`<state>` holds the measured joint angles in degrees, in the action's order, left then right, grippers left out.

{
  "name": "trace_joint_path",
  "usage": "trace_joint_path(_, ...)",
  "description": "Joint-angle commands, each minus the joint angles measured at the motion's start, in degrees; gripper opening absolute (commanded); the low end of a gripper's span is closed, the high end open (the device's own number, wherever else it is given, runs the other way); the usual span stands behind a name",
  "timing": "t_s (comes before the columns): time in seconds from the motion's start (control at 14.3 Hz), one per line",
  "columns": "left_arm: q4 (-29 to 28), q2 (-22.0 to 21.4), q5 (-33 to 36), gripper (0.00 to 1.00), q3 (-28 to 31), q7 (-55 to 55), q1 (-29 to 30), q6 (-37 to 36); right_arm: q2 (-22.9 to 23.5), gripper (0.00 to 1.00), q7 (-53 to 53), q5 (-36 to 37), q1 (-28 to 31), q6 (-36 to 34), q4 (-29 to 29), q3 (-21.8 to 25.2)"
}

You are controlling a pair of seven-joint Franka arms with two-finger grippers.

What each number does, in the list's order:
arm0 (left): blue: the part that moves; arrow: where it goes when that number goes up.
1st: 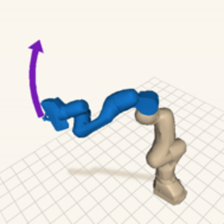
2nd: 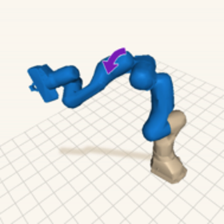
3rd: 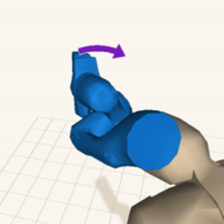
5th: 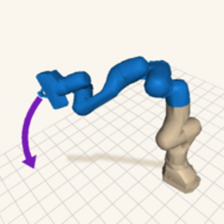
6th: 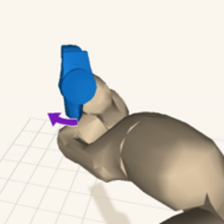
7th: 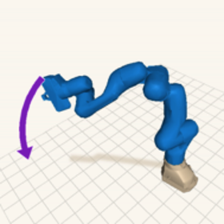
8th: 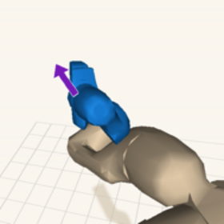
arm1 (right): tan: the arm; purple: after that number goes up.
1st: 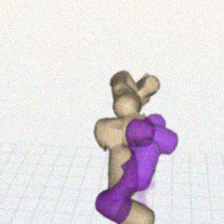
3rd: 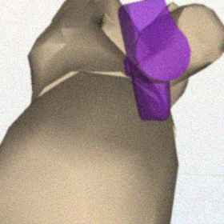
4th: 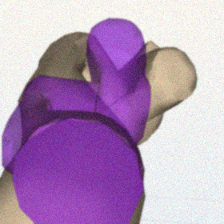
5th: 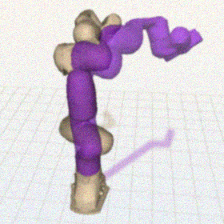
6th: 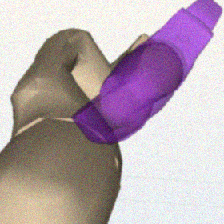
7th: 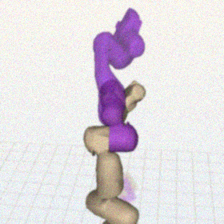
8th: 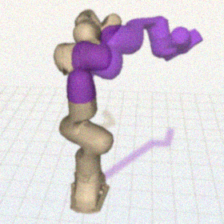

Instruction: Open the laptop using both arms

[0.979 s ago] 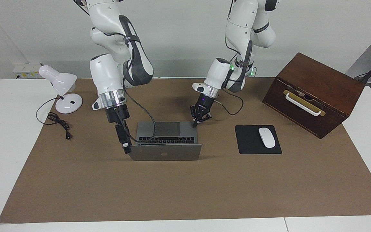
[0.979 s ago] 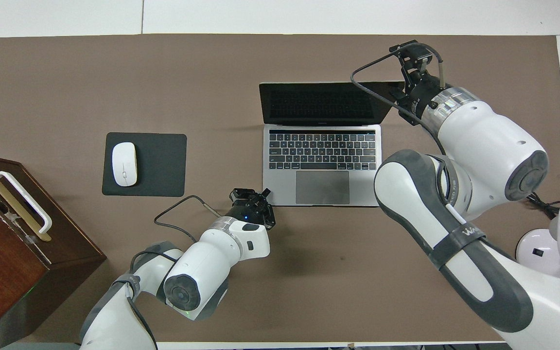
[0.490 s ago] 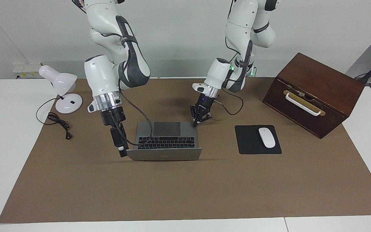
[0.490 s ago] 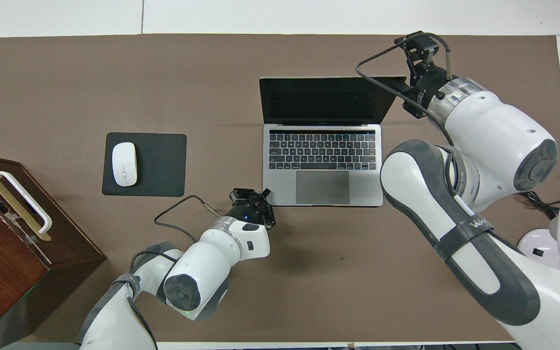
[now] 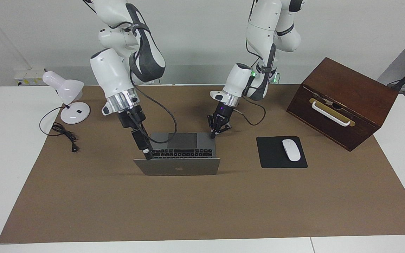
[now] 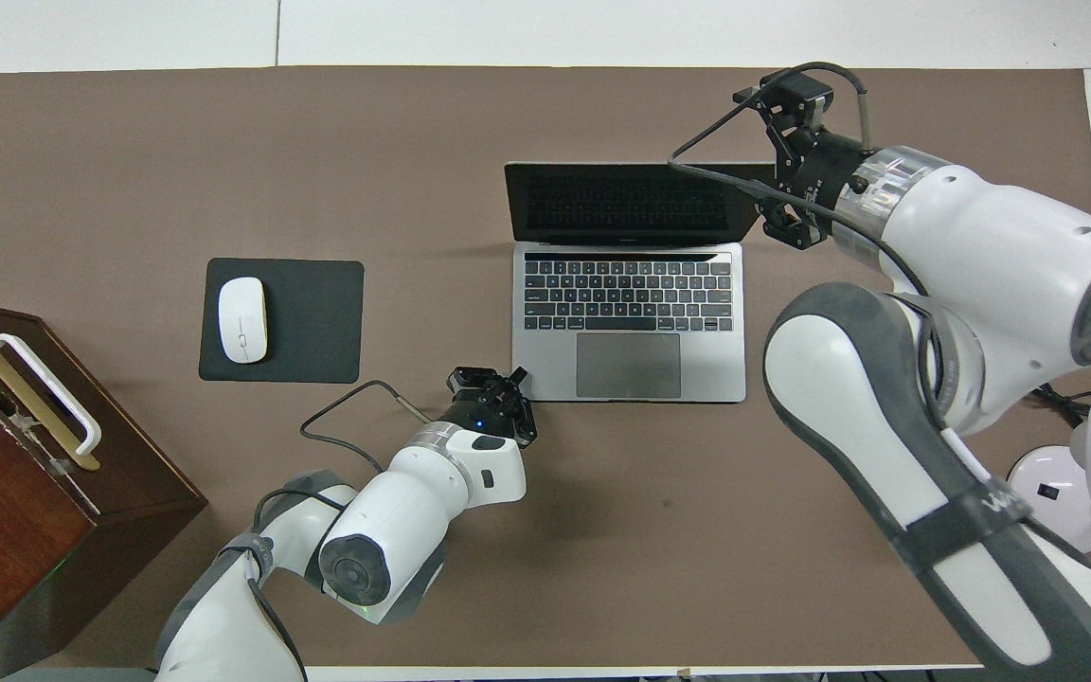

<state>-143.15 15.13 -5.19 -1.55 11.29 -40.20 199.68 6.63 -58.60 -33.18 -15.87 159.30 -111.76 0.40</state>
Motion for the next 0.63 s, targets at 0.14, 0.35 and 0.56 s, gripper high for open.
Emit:
trace_joint_path(0.14,1.29,-3.16,-0.52,0.00,0.76,-1.53,0.12,-6.54,-4.88,1.00,2.69,-1.89,4.43,-3.04,-3.38,-0.05)
trace_joint_path(0.35,5.32,-10.28,-0.52,0.00,0.94,-1.53,2.32,-24.18,-4.79,1.00,15.15,-1.80,9.00,-5.91,-3.03,-0.14)
trace_joint_path(0.56,11.38,-15.38,-0.43,0.00,1.29,-1.80,4.51,-41.86,-5.84,1.00,26.83,-1.80,12.42,-12.94,-3.03,0.04)
